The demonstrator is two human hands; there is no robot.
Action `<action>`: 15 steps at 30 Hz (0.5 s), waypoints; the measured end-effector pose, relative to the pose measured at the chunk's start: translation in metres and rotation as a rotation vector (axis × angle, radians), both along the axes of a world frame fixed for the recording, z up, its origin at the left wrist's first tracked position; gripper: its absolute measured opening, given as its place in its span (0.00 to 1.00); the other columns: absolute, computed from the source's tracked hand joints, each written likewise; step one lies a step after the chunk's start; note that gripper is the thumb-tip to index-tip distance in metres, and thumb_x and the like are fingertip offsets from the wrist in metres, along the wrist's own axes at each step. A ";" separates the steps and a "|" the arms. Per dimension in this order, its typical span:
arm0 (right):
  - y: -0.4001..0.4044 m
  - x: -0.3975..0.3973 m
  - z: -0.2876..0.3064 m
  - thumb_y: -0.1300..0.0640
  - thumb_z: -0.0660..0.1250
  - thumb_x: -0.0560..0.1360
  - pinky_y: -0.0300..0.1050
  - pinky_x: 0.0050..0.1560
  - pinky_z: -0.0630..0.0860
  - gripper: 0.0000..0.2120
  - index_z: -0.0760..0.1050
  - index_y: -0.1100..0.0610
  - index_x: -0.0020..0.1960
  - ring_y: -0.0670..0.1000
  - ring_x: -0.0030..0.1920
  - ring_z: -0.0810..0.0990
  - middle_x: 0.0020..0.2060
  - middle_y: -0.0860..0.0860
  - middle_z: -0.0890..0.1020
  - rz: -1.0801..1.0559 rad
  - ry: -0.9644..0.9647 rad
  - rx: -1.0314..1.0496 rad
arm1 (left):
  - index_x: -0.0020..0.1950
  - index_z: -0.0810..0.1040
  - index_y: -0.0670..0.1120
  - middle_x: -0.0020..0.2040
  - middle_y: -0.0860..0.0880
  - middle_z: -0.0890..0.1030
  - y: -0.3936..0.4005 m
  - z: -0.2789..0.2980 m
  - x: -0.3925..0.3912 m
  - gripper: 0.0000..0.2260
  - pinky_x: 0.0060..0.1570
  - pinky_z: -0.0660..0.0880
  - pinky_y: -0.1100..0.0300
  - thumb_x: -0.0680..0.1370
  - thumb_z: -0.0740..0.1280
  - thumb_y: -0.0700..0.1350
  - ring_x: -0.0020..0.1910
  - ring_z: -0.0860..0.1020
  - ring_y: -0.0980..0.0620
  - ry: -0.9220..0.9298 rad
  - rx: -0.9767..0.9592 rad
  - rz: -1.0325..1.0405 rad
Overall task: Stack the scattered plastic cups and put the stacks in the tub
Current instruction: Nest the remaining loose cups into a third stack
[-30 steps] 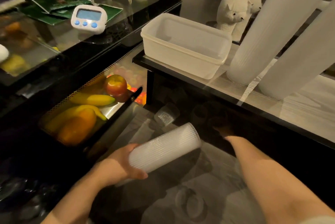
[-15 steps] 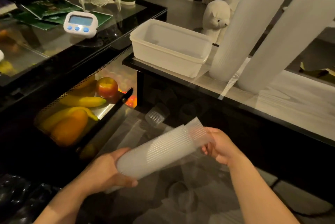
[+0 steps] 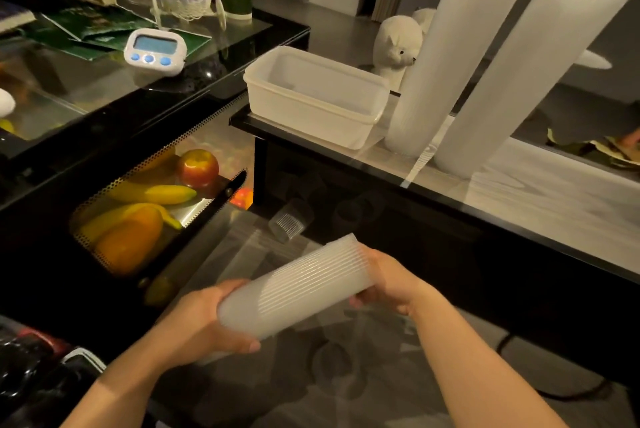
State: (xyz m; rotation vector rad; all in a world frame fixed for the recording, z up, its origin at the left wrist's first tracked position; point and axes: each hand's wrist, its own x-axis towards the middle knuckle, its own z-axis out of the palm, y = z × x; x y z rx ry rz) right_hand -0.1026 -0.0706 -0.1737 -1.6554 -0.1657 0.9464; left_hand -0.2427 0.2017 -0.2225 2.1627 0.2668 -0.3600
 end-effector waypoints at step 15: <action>0.038 0.157 -0.043 0.53 0.56 0.84 0.51 0.72 0.60 0.22 0.63 0.60 0.76 0.62 0.73 0.65 0.73 0.61 0.67 -0.144 -0.591 -0.949 | 0.73 0.66 0.63 0.51 0.58 0.77 0.043 0.009 0.000 0.50 0.49 0.76 0.59 0.53 0.75 0.71 0.49 0.78 0.56 0.064 0.386 0.089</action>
